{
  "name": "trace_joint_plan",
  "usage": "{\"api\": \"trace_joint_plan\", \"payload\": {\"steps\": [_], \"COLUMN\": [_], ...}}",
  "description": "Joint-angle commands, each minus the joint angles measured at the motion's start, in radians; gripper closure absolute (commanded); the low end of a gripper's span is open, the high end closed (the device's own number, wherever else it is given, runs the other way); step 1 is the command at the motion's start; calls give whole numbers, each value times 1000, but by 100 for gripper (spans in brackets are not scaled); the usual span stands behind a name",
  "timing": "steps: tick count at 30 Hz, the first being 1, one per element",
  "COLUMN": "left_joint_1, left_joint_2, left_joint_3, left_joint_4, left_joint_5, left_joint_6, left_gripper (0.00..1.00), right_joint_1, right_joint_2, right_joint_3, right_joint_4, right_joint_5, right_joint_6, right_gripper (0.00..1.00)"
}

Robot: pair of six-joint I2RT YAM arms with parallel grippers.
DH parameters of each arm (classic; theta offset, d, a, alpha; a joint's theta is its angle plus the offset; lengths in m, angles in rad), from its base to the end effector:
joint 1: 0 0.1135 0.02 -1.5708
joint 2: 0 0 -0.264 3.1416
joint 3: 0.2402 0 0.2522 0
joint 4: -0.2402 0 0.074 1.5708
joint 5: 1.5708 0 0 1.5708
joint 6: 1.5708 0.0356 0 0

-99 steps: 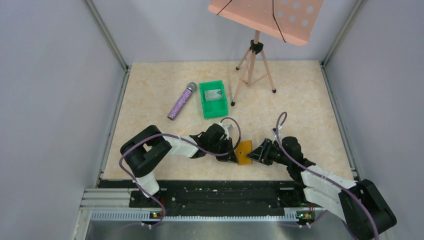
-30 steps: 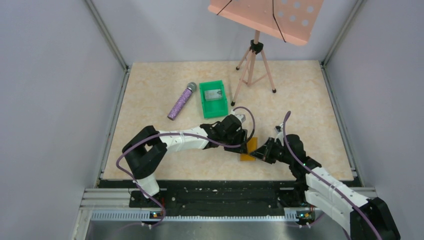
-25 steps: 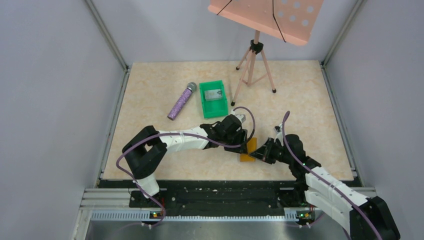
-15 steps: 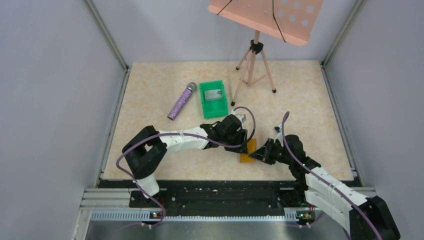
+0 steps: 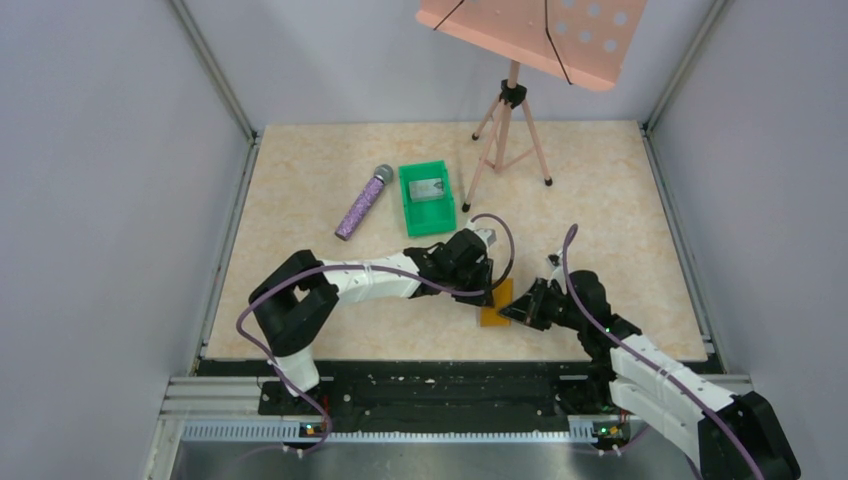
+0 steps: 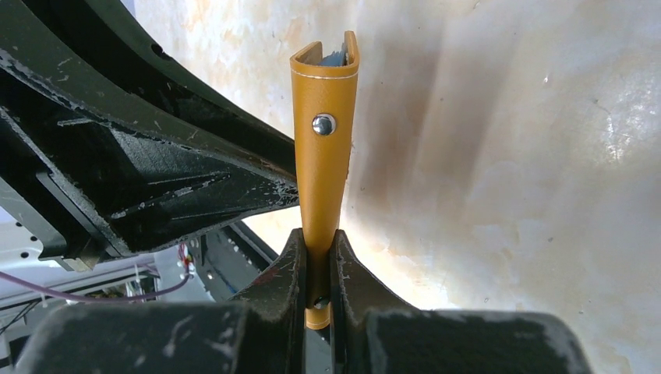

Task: Take the credit cards out of the card holder
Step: Open the card holder at the center of the board.

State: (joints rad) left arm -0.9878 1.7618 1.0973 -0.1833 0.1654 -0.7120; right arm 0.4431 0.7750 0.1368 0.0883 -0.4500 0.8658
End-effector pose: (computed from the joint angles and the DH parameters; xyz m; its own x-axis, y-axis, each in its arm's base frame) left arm 0.2000 -0.3139 0.1871 -0.8897 0.1785 -0.4202 0.3991 0.7512 -0.5257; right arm 0.1328 0.0801 0.1451 -0.8551 0.3533 -0.3794 -0.1077 0.5948 0.7966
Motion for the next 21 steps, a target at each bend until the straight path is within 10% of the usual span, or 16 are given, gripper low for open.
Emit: {"api": "trace_joint_plan", "payload": {"steps": [1,11,21], "left_joint_1": [-4,-5,-4], "left_joint_2": [30,12,-30], "left_joint_3": [27,40,27], "left_joint_4": [32,-24,-46], "left_joint_5": [-25,-82,-115], "left_joint_6": [20,35,39], "left_gripper": [76,100,100], "right_joint_1": [21,20,20], "right_joint_2": [-22,-41,-47], "right_joint_3": [14,17,24], "right_joint_4": [135,103,34], "right_joint_5": [-95,-67,-17], "right_joint_6": [3,-3,-21], "right_gripper": [100,100,100]}}
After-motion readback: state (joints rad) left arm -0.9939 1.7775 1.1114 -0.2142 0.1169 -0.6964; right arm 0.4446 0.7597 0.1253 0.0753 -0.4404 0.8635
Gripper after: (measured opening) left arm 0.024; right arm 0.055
